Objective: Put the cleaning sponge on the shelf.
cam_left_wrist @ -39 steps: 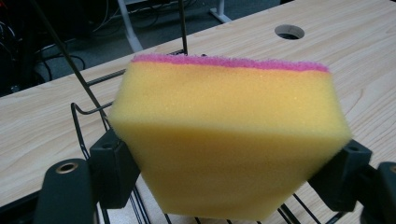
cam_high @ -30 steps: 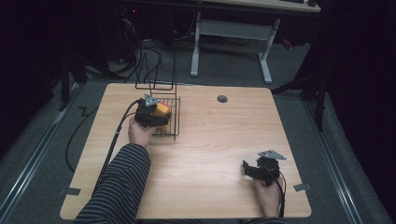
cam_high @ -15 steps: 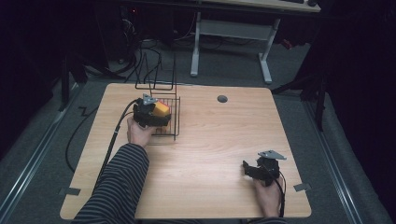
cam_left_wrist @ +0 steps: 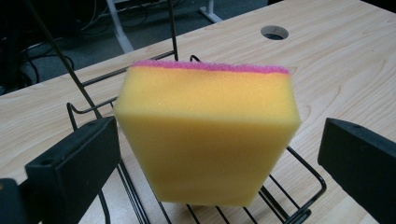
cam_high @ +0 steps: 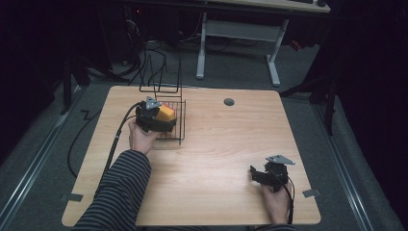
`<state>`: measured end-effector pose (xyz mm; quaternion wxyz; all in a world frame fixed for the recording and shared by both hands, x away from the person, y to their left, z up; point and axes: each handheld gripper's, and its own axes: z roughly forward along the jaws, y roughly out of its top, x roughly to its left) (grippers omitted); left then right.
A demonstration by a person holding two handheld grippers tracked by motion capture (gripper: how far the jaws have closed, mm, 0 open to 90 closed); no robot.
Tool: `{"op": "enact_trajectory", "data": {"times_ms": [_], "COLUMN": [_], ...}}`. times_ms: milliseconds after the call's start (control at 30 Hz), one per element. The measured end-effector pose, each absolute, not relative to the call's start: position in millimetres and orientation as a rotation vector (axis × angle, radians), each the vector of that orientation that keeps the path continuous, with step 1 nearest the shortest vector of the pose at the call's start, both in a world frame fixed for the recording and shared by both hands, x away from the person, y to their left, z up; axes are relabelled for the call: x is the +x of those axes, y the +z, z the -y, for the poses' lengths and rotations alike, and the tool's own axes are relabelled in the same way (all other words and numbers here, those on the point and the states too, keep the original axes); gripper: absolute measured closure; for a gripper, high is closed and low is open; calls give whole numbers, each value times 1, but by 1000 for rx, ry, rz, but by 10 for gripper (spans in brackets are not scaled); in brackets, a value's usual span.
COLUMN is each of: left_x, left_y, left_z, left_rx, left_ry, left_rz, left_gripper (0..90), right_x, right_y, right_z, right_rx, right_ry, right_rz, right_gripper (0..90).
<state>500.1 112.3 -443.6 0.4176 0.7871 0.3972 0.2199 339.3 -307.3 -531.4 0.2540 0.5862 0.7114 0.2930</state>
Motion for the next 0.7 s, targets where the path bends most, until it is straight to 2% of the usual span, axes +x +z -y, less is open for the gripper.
{"op": "enact_trajectory", "data": {"times_ms": [700], "left_x": [476], "left_y": [-432], "left_z": [-127], "left_rx": [1955], "left_ry": [585], "left_rz": [-957], "left_gripper": [0], "right_x": [339], "right_y": [-531], "right_z": [307], "right_rx": [1593], "right_ry": [796], "right_rz": [-1932], "right_gripper": [195]}}
